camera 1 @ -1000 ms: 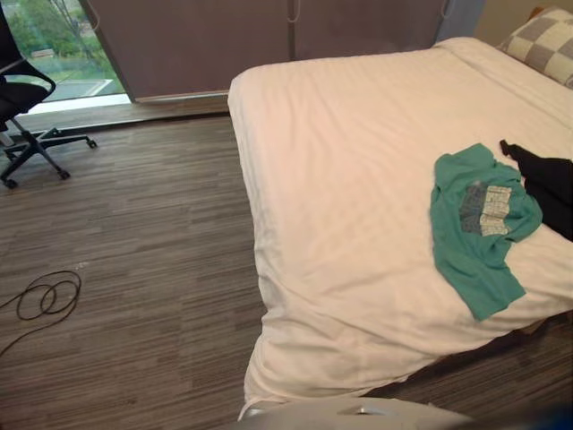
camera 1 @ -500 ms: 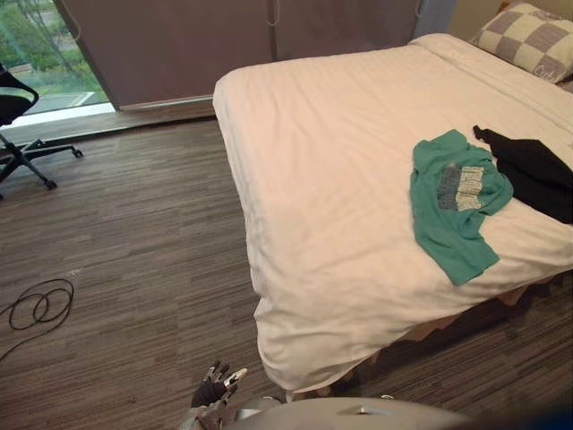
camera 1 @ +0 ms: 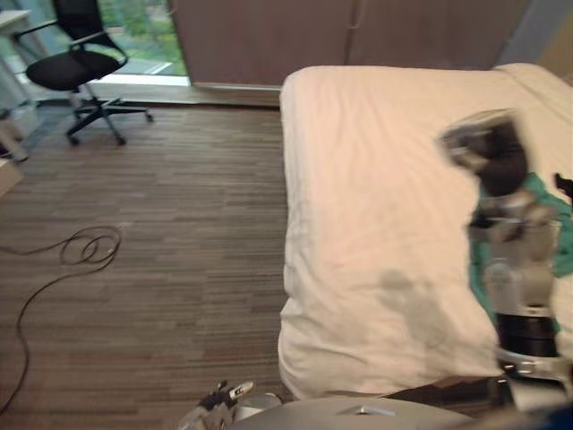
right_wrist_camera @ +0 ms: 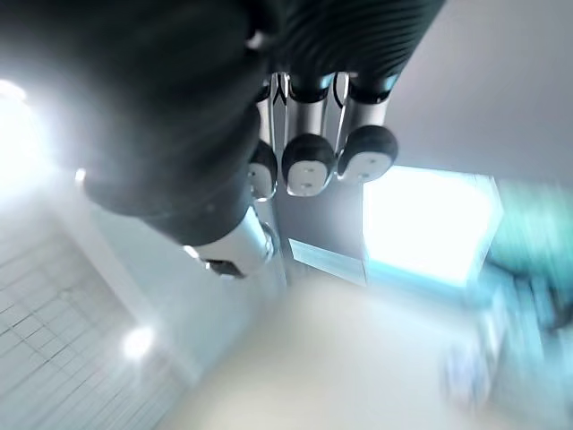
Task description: Tidy the bed and pick cloth on bed and put in laundry
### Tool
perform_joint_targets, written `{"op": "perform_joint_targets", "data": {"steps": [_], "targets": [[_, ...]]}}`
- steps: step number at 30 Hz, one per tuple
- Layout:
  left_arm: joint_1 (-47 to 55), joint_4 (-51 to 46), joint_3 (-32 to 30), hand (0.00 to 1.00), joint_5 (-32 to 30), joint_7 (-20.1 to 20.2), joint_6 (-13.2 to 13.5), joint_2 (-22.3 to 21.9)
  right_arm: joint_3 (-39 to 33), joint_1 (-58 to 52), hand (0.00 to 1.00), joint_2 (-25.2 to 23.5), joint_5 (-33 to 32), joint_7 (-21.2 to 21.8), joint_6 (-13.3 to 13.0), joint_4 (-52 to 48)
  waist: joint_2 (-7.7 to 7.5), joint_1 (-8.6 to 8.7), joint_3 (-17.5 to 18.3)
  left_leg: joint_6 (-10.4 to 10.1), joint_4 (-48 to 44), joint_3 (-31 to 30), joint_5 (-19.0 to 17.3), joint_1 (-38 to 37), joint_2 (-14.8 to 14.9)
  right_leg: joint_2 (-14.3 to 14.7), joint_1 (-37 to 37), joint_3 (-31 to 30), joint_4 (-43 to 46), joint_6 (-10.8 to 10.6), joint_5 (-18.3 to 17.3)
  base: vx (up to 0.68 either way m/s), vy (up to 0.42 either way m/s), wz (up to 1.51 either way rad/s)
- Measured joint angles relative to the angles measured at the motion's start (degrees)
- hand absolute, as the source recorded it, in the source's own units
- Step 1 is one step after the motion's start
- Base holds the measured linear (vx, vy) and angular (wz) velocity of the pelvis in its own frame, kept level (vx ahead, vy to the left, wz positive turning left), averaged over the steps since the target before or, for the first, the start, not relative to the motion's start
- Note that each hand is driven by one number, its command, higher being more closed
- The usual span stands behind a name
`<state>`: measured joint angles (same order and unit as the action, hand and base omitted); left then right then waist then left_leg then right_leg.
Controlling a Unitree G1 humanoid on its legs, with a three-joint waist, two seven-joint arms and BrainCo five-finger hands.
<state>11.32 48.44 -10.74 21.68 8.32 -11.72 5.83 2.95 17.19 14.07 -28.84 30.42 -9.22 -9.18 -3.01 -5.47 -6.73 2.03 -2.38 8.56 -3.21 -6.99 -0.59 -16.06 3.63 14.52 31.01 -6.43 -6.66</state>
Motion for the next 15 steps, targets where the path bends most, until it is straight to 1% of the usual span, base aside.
{"op": "perform_joint_targets", "data": {"steps": [1, 2, 4, 5, 6, 7, 8, 9, 11, 12, 13, 14, 15], "targets": [[-0.1, 0.1, 0.6, 0.00, -0.5, -0.3, 1.1, 0.1, 5.9, 1.7, 1.00, -2.5, 2.3, -1.5, 2.3, 3.4, 0.08, -1.01, -0.2, 0.0, -0.8, -1.1, 0.0, 0.1, -0.4, 0.3, 1.1, -1.6, -0.7, -0.2, -0.2, 0.06, 0.003, 0.52], [0.0, 0.1, 0.8, 0.00, -0.4, -0.7, 1.6, 0.1, 8.2, 2.8, 1.00, -3.6, 3.4, -2.1, 3.1, 5.3, 0.15, -1.43, -0.3, 0.0, -1.1, -1.4, 0.0, 0.2, -0.4, 0.6, 1.8, -2.3, -1.7, -0.4, -0.4, 0.03, -0.007, 0.38], [0.1, 0.1, 1.7, 0.00, -0.5, -1.6, 4.6, 0.3, 15.9, 7.5, 1.00, -8.2, 7.0, -4.7, 4.9, 13.6, -0.09, -2.63, -0.5, 0.5, -5.3, -2.0, -0.7, 3.8, -0.3, 2.4, 5.9, -4.4, -11.2, -0.2, -1.2, -0.03, -0.042, 0.22], [0.1, 0.1, 1.7, 0.00, -0.6, -1.8, 5.3, 0.3, 17.6, 9.0, 1.00, -9.4, 7.7, -5.3, 5.3, 15.6, -0.07, -3.16, -0.9, 0.4, -6.7, -1.9, -1.2, 4.9, -0.2, 2.9, 6.7, -5.1, -13.3, 0.0, -2.0, -0.05, -0.076, 0.06], [-0.1, 0.2, 1.7, 0.00, -1.2, -2.0, 6.4, 0.3, 19.9, 11.3, 1.00, -10.8, 8.4, -6.5, 5.9, 18.9, 0.07, -3.70, -1.7, 0.3, -9.2, -1.6, -2.6, 6.4, 0.3, 3.9, 7.6, -6.1, -15.9, 0.3, -3.1, -0.13, -0.113, -0.11], [-0.3, 0.1, 1.7, 0.00, -2.2, -1.9, 7.7, 0.4, 23.1, 14.5, 1.00, -13.2, 9.7, -8.4, 7.2, 24.1, 0.16, -4.91, -3.2, 0.2, -13.8, -1.3, -4.0, 9.0, 0.9, 4.4, 9.1, -6.4, -19.8, 1.2, -4.5, -0.18, -0.138, -0.11], [-0.5, 0.1, 1.8, 0.00, -3.2, -1.9, 8.5, 0.2, 24.2, 15.3, 1.00, -14.3, 10.0, -9.2, 7.7, 26.6, 0.52, -5.36, -3.5, 0.0, -16.2, -1.3, -4.6, 10.7, 1.5, 5.0, 9.6, -6.6, -21.6, 1.5, -4.8, -0.19, -0.135, -0.09], [-0.6, 0.1, 2.0, 0.00, -4.0, -1.8, 8.9, -0.1, 25.0, 15.9, 1.00, -14.9, 10.0, -10.0, 7.9, 28.3, 1.06, -5.55, -3.8, -0.3, -17.3, -1.4, -4.9, 11.5, 2.0, 5.6, 9.8, -6.6, -22.5, 1.7, -5.0, -0.19, -0.125, -0.06], [-0.8, 0.1, 2.9, 0.00, -5.6, -1.1, 10.1, -0.1, 25.9, 16.7, 1.00, -16.5, 10.0, -12.4, 8.3, 33.0, 2.76, -6.12, -4.9, -1.3, -18.3, -1.4, -5.5, 13.1, 3.7, 7.3, 9.6, -6.5, -24.2, 2.1, -6.5, -0.24, -0.132, -0.04], [-0.9, 0.1, 3.1, 0.00, -5.6, -1.0, 10.3, -0.1, 26.2, 16.7, 1.00, -16.7, 10.0, -13.1, 8.3, 33.9, 3.04, -6.05, -5.1, -1.7, -18.1, -1.4, -5.4, 13.4, 3.7, 7.6, 9.4, -6.5, -24.1, 1.8, -7.2, -0.26, -0.132, 0.11], [-0.8, 0.3, 3.4, 0.00, -5.6, -0.8, 10.7, 0.0, 26.7, 16.7, 1.00, -16.6, 10.0, -14.1, 8.3, 35.8, 3.55, -5.46, -5.2, -2.5, -17.7, -1.8, -4.9, 14.2, 4.3, 8.3, 8.9, -6.2, -23.8, 1.6, -7.8, -0.27, -0.115, 0.23], [-0.6, 0.5, 4.0, 0.00, -5.6, -0.4, 11.0, 0.1, 27.2, 16.5, 1.00, -16.3, 10.0, -15.7, 8.3, 39.1, 4.43, -4.63, -5.8, -3.0, -16.1, -1.7, -4.2, 14.1, 5.1, 9.1, 8.5, -5.6, -22.5, 2.2, -8.3, -0.25, -0.127, 0.25], [-0.6, 0.6, 4.0, 0.00, -5.8, 0.0, 11.0, 0.0, 27.3, 16.3, 1.00, -16.3, 10.0, -16.4, 8.3, 40.3, 4.61, -4.46, -5.8, -2.9, -15.3, -0.4, -4.1, 14.0, 5.9, 9.3, 8.2, -5.3, -22.1, 2.5, -8.5, -0.21, -0.179, 0.40]]}}
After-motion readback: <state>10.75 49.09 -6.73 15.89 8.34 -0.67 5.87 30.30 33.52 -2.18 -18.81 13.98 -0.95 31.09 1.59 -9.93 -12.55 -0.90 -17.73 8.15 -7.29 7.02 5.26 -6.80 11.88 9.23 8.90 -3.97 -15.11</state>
